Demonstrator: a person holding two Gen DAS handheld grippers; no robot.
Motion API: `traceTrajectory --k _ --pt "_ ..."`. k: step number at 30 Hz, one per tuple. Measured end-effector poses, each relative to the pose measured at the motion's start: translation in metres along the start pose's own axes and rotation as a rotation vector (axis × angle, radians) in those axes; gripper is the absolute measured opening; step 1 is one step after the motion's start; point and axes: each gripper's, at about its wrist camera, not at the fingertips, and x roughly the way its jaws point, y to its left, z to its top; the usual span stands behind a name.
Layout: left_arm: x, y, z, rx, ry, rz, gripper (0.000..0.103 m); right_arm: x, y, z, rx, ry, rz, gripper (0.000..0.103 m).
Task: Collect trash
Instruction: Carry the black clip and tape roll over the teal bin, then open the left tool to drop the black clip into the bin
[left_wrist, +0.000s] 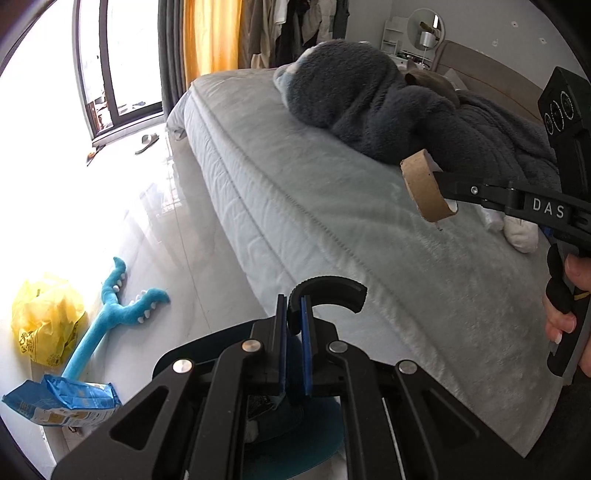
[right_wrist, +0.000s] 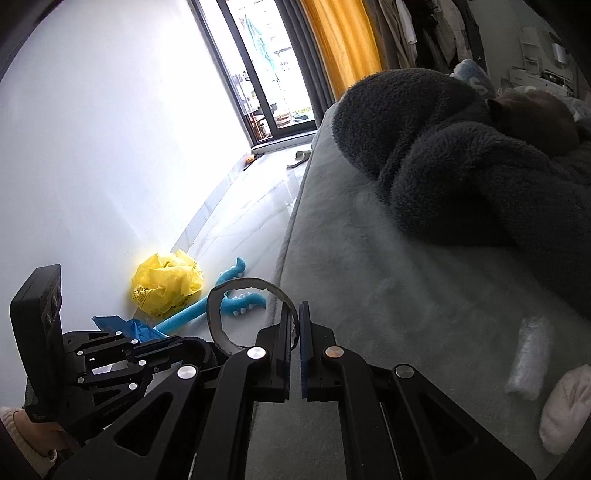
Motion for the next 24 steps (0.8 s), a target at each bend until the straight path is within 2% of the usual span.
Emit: traceTrajectory --k 8,14,24 --pt "0.011 0.025 -0.016 -0.036 0.087 0.028 0.008 0.031 0.031 -0.005 -0.032 0.058 0.039 0.004" --pt "0.021 0.046 -0.03 -0.079 0.168 0.033 0.008 0.052 0.061 -0.013 -0.096 0.111 0.037 0.004" --pt "0.03 0.076 -0.056 -0.132 0.301 0.031 0.008 0.091 0.094 -0.033 -0.214 0.254 -0.031 0.004"
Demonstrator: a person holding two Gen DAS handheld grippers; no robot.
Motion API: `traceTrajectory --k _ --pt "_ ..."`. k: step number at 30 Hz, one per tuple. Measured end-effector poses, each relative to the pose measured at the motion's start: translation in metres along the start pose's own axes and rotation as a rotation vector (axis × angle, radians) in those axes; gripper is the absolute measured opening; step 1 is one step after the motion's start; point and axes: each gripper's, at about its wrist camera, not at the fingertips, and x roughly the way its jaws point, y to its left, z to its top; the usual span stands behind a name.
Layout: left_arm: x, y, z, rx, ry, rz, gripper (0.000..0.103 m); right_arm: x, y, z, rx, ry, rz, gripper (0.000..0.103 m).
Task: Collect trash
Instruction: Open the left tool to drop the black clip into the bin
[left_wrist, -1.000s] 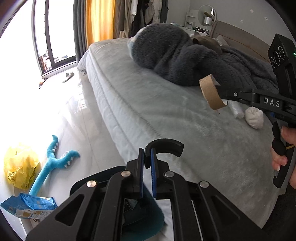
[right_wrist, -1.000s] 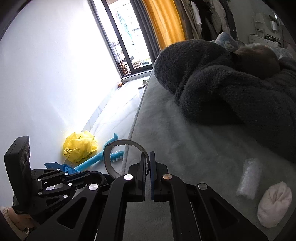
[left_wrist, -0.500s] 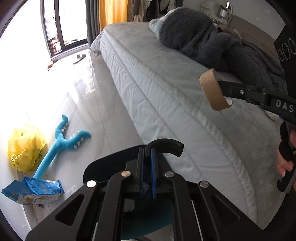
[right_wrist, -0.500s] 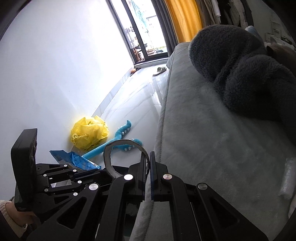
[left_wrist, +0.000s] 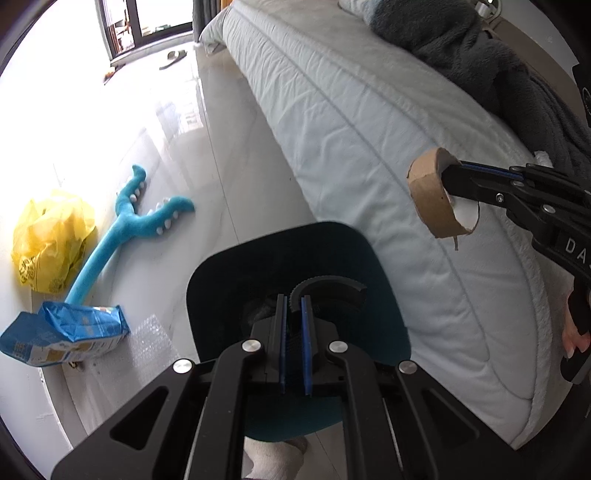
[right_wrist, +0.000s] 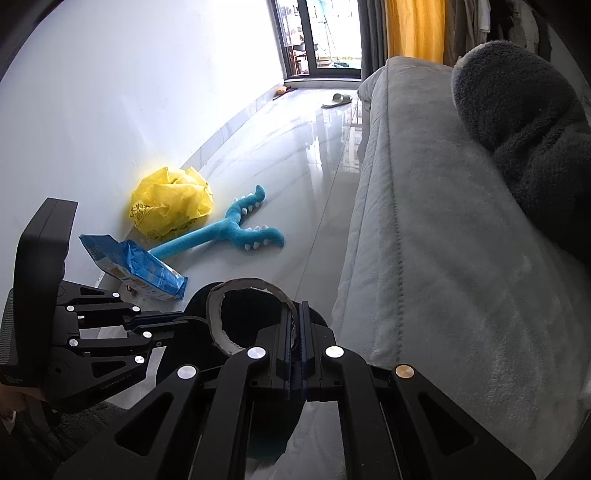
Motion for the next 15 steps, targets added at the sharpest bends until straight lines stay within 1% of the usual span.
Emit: traceTrajectory --k 5,9,11,12,13,15 --pt "0.006 0.009 -0.009 -0.002 0.046 -0.026 0.008 0.014 0.013 0.001 -0.02 0.034 -0.002 0.004" --pt "0.007 0.016 -0.014 -0.01 0.069 -0.035 0.012 0.026 0.02 0.001 -0.024 0.06 0.009 0.004" --pt "0.006 0.021 -0.015 -0.019 0.072 -0.037 0.024 0.032 0.023 0.001 -0.024 0.073 0.017 0.004" --pt "0.005 0.022 -0.015 -0.02 0.071 -0.036 0.035 0.035 0.024 0.0 -0.024 0.079 0.02 0.004" --pt "0.004 0.023 -0.016 -0.02 0.066 -0.033 0.042 0.037 0.025 0.0 -0.023 0.083 0.023 0.004" --pt "0.002 0.027 -0.017 -0.021 0.057 -0.03 0.045 0.04 0.025 0.0 -0.019 0.088 0.025 0.004"
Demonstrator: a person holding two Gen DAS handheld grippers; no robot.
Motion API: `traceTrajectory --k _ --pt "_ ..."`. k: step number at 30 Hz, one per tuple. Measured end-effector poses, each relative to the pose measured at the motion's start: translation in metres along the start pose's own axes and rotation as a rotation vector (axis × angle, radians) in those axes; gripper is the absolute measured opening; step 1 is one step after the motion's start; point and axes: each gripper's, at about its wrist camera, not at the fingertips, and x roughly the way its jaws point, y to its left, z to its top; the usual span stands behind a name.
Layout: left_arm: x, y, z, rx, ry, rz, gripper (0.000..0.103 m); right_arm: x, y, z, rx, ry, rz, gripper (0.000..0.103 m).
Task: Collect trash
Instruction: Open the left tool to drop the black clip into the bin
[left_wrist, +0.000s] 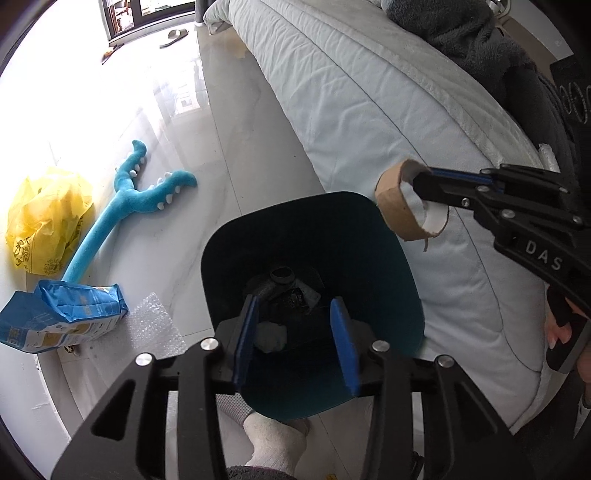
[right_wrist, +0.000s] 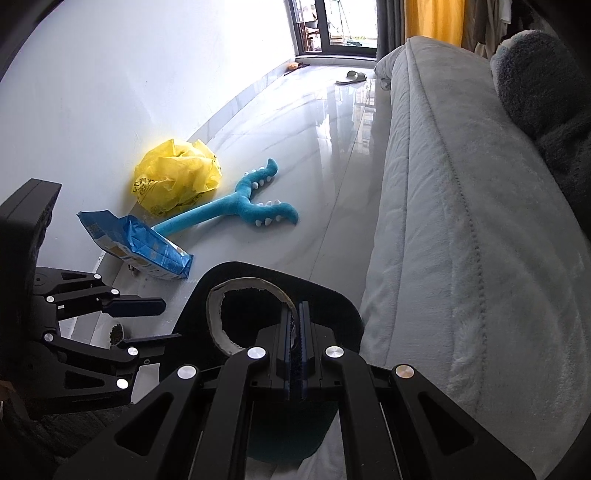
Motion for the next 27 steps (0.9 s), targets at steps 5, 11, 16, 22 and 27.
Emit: traceTrajectory --k 5,11,16,22,27 --pt "-0.014 0.005 0.001 -0.003 -0.064 -0.013 0.061 0.012 0.008 0.0 0.0 0.025 0.009 0.004" --pt "-0.034 0.01 0.006 -0.014 -0.165 -0.001 0.073 0.037 0.01 -0.008 0.027 0.118 0.015 0.004" --pt "-0.049 0.021 0.01 -0.056 -0.238 0.002 0.079 0.046 0.013 -0.009 0.032 0.144 0.012 0.004" --pt "-0.07 0.022 0.013 -0.06 -0.352 0.022 0.081 0.056 0.02 -0.011 0.025 0.174 0.029 0.004" --pt "-0.091 0.02 0.015 -0.048 -0.451 0.035 0.084 0.061 0.023 -0.013 0.02 0.195 0.04 0.004"
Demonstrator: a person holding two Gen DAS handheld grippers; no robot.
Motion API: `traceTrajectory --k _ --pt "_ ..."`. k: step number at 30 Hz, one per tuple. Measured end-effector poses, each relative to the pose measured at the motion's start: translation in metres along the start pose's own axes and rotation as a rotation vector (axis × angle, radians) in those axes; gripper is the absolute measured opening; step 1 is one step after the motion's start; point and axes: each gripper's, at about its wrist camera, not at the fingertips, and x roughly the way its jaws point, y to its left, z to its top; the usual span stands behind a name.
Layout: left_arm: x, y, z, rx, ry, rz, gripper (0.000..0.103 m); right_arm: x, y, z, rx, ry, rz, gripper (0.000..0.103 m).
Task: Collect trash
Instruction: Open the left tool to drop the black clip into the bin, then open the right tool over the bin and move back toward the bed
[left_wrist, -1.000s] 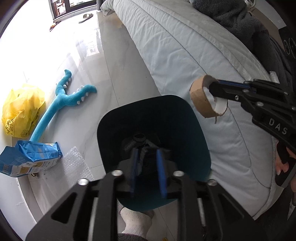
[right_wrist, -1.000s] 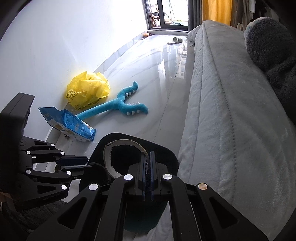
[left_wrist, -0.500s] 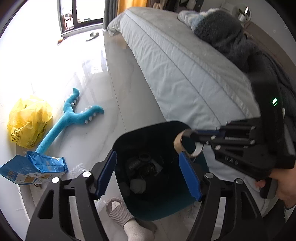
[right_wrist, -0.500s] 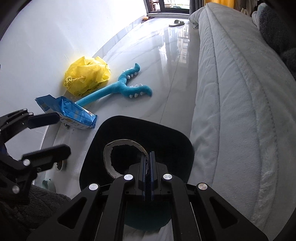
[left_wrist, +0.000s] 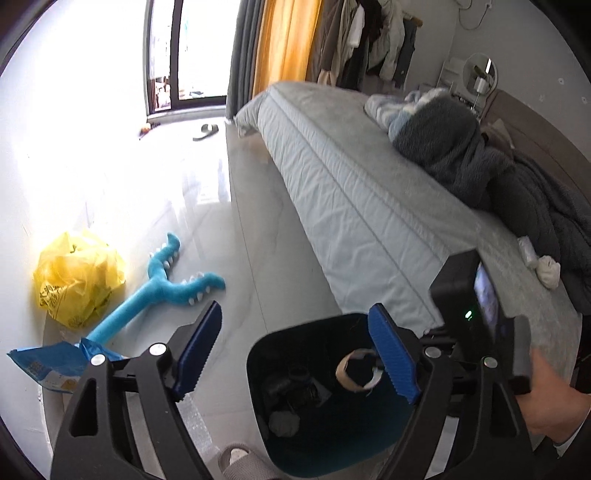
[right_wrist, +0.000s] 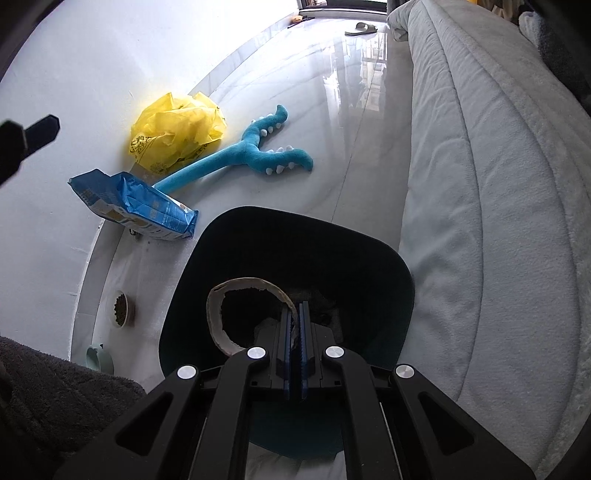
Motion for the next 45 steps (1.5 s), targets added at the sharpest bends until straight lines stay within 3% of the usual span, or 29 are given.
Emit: traceTrajectory --k 5,6,7,8,18,31,38,45 --pt "-0.009 0.003 0.008 -0.009 -0.053 0.01 0.085 0.006 0.003 -0.003 -0.012 0.031 0.011 0.009" --pt "-0.011 0.003 0.009 -0.014 -0.061 0.007 0.085 0.007 0.003 -0.005 -0.015 0.039 0.017 0.024" --pt "-0.012 0.003 0.011 -0.02 -0.072 0.005 0.085 0.009 0.004 -0.006 -0.018 0.046 0.021 0.051" --pt "-0.015 0.003 0.012 -0.026 -0.083 0.005 0.085 0.009 0.005 -0.008 -0.021 0.049 0.022 0.056" --pt "-0.038 -0.009 0.028 -0.066 -0.199 -0.01 0.087 -0.014 0.009 -0.012 -0.041 -0.002 0.07 0.056" --pt "-0.049 -0.054 0.044 -0.01 -0.262 -0.025 0.095 -0.087 -0.007 -0.022 -0.066 -0.222 0.105 0.06" --pt "-0.048 -0.077 0.048 0.009 -0.274 -0.056 0.097 -0.131 -0.032 -0.033 -0.051 -0.371 0.035 0.065" --pt "-0.042 -0.109 0.051 0.028 -0.266 -0.1 0.097 -0.156 -0.072 -0.05 0.019 -0.421 -0.016 0.068"
